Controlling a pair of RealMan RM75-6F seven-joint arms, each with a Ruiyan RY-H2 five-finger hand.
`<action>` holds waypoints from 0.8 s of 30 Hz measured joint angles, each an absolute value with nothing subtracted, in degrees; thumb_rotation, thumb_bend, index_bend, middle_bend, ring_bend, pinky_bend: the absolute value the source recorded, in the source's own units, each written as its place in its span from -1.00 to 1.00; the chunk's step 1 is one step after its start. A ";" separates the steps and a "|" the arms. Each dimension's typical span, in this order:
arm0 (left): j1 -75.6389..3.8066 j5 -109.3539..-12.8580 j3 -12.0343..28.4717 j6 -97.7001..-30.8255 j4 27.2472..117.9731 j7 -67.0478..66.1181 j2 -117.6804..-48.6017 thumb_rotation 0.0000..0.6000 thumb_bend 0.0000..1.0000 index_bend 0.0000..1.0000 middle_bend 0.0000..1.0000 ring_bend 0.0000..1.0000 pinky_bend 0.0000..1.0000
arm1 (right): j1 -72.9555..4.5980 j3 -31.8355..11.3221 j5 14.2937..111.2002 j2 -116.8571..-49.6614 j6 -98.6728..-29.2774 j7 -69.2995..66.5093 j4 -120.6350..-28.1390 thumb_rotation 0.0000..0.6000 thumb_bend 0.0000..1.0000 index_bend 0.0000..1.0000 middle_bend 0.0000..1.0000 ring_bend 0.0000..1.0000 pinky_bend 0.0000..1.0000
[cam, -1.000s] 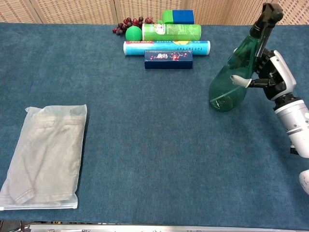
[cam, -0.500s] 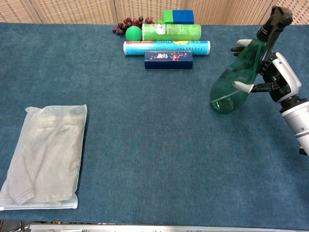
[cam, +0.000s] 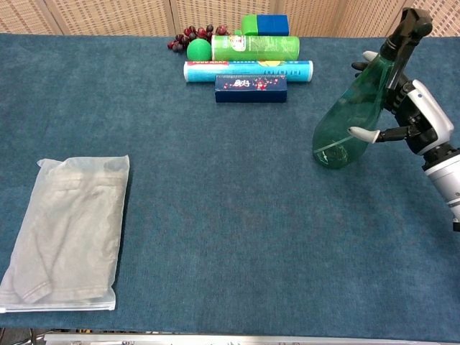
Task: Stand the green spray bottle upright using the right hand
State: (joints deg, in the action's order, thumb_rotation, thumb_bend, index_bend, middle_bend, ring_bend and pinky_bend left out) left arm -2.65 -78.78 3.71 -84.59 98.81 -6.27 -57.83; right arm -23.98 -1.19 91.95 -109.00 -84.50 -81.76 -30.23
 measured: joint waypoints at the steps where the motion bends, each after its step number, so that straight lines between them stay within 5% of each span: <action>1: -2.67 -78.74 3.71 -84.54 98.80 -6.34 -57.85 1.00 -0.90 -0.24 -0.57 -0.81 -0.71 | -23.96 -1.12 92.04 -108.71 -84.60 -81.70 -30.65 1.00 -1.00 -0.82 -0.74 -0.80 -0.44; 24: -2.97 -78.87 3.93 -84.15 98.57 -5.40 -56.21 1.00 -0.90 -0.24 -0.57 -0.81 -0.70 | -22.65 -0.44 93.69 -94.03 -88.26 -62.78 -54.04 1.00 -1.00 -1.00 -0.90 -0.98 -0.65</action>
State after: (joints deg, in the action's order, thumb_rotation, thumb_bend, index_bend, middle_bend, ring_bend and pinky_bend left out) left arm -2.97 -78.87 3.93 -84.15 98.57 -5.40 -56.21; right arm -22.65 -0.44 93.69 -94.03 -88.26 -62.78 -54.04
